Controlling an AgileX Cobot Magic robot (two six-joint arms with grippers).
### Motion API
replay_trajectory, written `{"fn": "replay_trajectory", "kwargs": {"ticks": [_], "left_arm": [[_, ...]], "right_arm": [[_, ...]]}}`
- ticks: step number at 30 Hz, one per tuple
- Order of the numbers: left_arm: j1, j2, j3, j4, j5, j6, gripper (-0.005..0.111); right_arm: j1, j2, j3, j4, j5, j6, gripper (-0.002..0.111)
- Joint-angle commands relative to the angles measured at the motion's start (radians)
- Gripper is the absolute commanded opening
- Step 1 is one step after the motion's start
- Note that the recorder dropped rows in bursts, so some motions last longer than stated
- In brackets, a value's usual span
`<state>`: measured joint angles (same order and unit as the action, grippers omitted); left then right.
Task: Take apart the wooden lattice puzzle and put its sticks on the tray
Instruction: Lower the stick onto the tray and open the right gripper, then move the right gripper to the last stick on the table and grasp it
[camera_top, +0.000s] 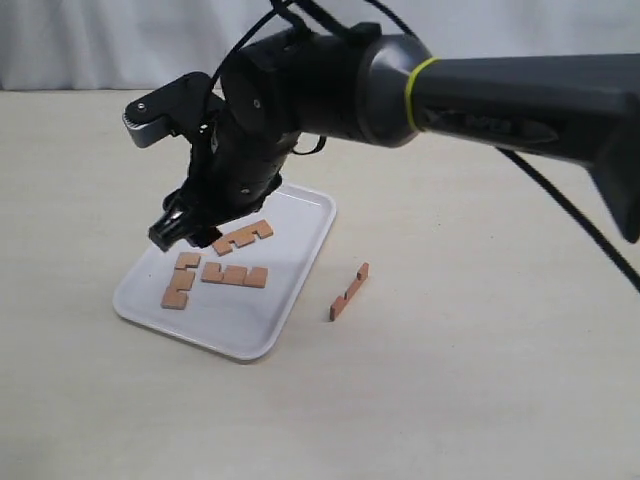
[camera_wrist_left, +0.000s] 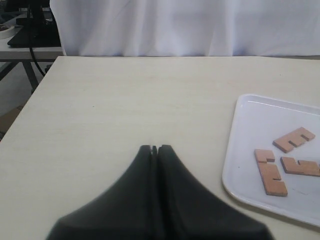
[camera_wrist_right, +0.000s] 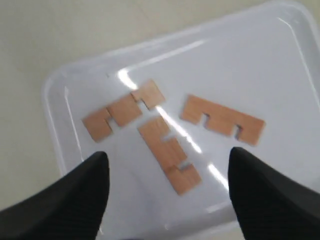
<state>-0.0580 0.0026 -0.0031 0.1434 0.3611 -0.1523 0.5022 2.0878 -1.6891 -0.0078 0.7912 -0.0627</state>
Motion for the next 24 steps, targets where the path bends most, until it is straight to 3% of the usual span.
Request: {"fn": "replay_trajectory", "kwargs": {"ticks": [1,7,11,15,24], "left_arm": [[-0.008,-0.003,0.003,0.002,-0.006,0.001,0.0],[-0.008,-0.003,0.003,0.002,-0.006,0.001,0.0],[-0.008,-0.003,0.003,0.002,-0.006,0.001,0.0],[-0.008,-0.003,0.003,0.002,-0.006,0.001,0.0],[-0.008,-0.003,0.003,0.002,-0.006,0.001,0.0]], "right_arm": [[-0.034,-0.08,0.046,-0.133,0.193,-0.079,0.064],[-0.147,-0.18,0.259,-0.045,0.164,-0.321,0.064],[-0.209,-0.192,0.425,-0.133,0.012,-0.456,0.064],[-0.209,-0.192,0.473,-0.083,-0.043,-0.717,0.064],[-0.209,-0.128,0.474,-0.083,-0.092,-1.095,0.064]]}}
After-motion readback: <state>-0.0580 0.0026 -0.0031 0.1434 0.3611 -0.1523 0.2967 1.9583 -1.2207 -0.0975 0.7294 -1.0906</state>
